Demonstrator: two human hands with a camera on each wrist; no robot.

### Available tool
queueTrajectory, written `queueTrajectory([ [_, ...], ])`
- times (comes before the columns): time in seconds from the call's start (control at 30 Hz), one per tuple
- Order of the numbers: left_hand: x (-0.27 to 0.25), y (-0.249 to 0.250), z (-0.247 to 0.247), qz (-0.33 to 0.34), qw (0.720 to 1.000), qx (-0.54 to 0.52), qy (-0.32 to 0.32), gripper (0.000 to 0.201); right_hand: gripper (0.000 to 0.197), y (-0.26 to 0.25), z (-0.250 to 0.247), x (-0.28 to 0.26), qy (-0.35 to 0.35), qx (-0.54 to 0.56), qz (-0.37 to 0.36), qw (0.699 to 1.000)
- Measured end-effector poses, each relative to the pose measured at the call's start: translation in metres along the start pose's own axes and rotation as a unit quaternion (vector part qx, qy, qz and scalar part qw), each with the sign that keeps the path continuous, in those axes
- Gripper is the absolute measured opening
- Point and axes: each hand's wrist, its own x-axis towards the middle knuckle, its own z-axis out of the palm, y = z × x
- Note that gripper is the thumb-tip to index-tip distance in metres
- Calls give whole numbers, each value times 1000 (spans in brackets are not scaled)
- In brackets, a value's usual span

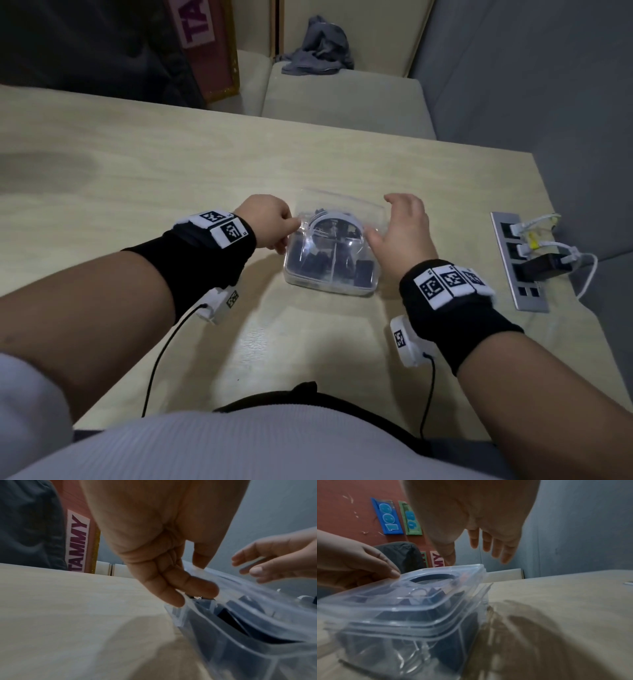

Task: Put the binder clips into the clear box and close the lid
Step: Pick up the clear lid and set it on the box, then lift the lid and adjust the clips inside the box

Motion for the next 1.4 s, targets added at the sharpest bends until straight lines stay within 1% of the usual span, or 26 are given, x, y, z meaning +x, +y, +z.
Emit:
queueTrajectory([
  [0.1, 1, 5, 2, -24, 999, 25, 10, 34, 42, 7, 3, -4, -35, 9, 92, 995],
  [0.2, 4, 9, 4, -36, 997, 71, 11, 39, 37, 15, 5, -7, -78, 17, 135, 988],
  [0.27, 6, 10, 7, -41, 995, 89, 17, 35, 38, 17, 5, -10, -88, 24, 136, 986],
  [0.37, 7, 12, 8, -46, 994, 98, 22, 18, 37, 17, 5, -12, -85, 16, 124, 989],
  [0.4, 6, 13, 8, -44, 993, 103, 24, 17, 35, 17, 5, -12, -81, 18, 127, 988],
  [0.53, 4, 12, 5, -24, 993, 110, 37, 22, 27, 14, 6, -13, -68, 36, 146, 986],
  [0.7, 4, 13, 3, -14, 989, 145, 26, 27, 19, 14, 7, -10, -85, 18, 150, 985],
  [0.8, 4, 12, 2, -5, 987, 158, 17, 33, 20, 13, 4, -10, -97, 20, 148, 984],
  [0.97, 3, 7, 2, 4, 986, 167, 15, 40, 19, 12, 4, -19, -92, 66, 153, 982],
  [1.1, 4, 7, 2, 10, 983, 184, 10, 40, 17, 12, 6, -22, -95, 68, 161, 980],
  [1.2, 6, 12, 4, 5, 978, 206, 4, 34, 21, 11, 4, -17, -105, 47, 148, 982],
  [1.27, 6, 14, 6, 1, 976, 219, 7, 32, 21, 12, 5, -13, -116, 28, 142, 983],
  [1.33, 6, 13, 7, -2, 977, 214, 11, 33, 22, 14, 8, -12, -117, 14, 136, 984],
  [1.4, 6, 10, 7, 5, 980, 198, 18, 29, 24, 16, 10, -12, -102, 11, 132, 986],
])
